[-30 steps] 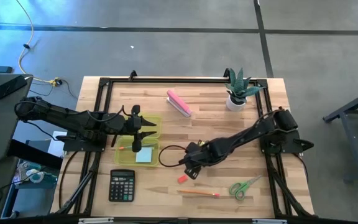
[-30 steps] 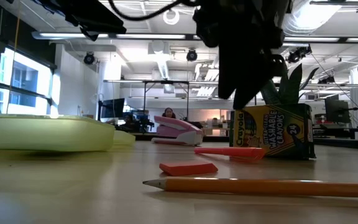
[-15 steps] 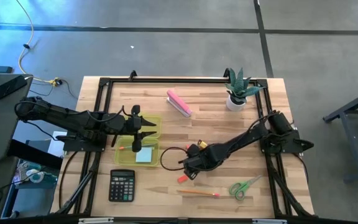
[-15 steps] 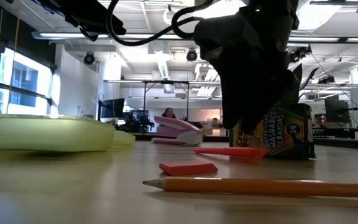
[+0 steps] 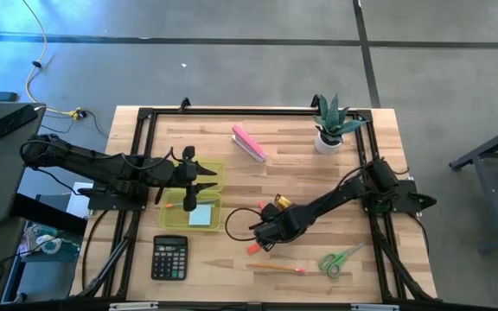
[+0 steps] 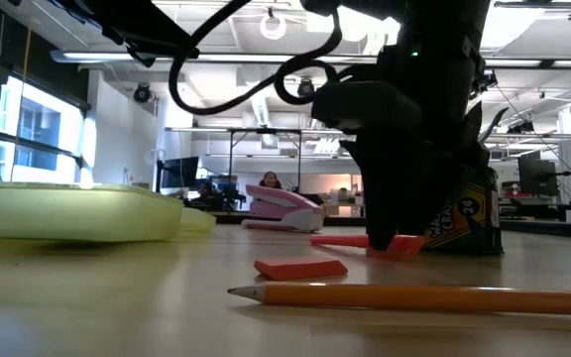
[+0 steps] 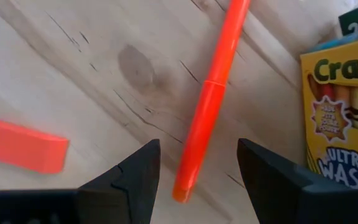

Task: Pack school essentials
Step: Put the orange pen into the yellow supply box, then put the orange eraser into the yellow supply box

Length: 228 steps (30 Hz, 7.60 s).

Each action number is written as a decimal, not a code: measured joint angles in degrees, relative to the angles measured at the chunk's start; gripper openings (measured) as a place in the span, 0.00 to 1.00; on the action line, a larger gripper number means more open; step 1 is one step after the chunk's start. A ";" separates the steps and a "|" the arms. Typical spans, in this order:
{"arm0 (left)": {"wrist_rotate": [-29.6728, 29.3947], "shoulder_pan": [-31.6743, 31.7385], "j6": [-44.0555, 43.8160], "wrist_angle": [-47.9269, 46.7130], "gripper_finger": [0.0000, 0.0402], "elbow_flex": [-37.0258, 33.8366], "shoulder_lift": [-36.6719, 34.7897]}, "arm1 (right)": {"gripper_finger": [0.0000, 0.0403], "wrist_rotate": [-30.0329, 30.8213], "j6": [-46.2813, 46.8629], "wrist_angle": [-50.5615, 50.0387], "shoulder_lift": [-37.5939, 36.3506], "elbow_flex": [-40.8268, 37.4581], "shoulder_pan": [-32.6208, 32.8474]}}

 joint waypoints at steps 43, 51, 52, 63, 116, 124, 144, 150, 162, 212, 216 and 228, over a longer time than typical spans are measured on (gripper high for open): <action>-0.04 0.00 -3.08 -9.45 0.32 0.00 -0.19 | 0.07 1.31 -1.65 -0.81 0.19 4.31 1.05; -0.19 0.00 -3.81 -11.54 0.32 0.00 -1.02 | 0.07 2.68 -2.39 -5.36 0.17 6.58 1.05; -0.21 0.00 -4.07 -11.95 0.32 0.00 -1.58 | 0.07 2.86 -3.09 -5.29 0.15 6.96 1.05; -2.07 0.00 -6.81 -18.75 0.32 0.02 -9.85 | 0.07 7.05 -14.62 -9.00 0.10 15.21 -1.16; -25.38 0.00 -7.58 -23.04 0.32 0.00 -20.19 | 0.36 -12.06 -55.88 35.23 14.89 18.43 -15.54; -22.14 0.00 -7.65 -23.14 0.32 0.00 -20.13 | 0.38 -7.09 -60.40 27.44 8.67 18.45 -15.93; -26.19 0.00 -13.60 -22.35 0.70 -0.02 -19.06 | 0.38 6.48 -64.72 5.11 -4.09 18.45 -19.61; -21.17 -0.05 -11.48 -15.05 0.70 -0.02 -17.02 | 0.38 13.81 -64.49 -0.33 -8.48 17.70 -19.74; -18.80 -0.93 -9.06 1.14 0.70 -0.02 -1.90 | 0.38 22.93 -49.33 -1.18 -20.90 -0.11 -17.61; -3.80 -16.05 -37.54 -16.81 0.70 38.03 55.72 | 0.38 24.39 -25.00 -4.51 -30.61 -12.22 -8.66; -3.74 -16.39 -37.63 -14.99 0.70 37.97 57.99 | 0.38 24.43 -24.94 -4.74 -30.59 -12.22 -8.68; -2.32 -17.60 -37.76 -7.82 0.70 37.98 63.54 | 0.38 24.86 -23.09 -5.09 -30.59 -12.22 -8.68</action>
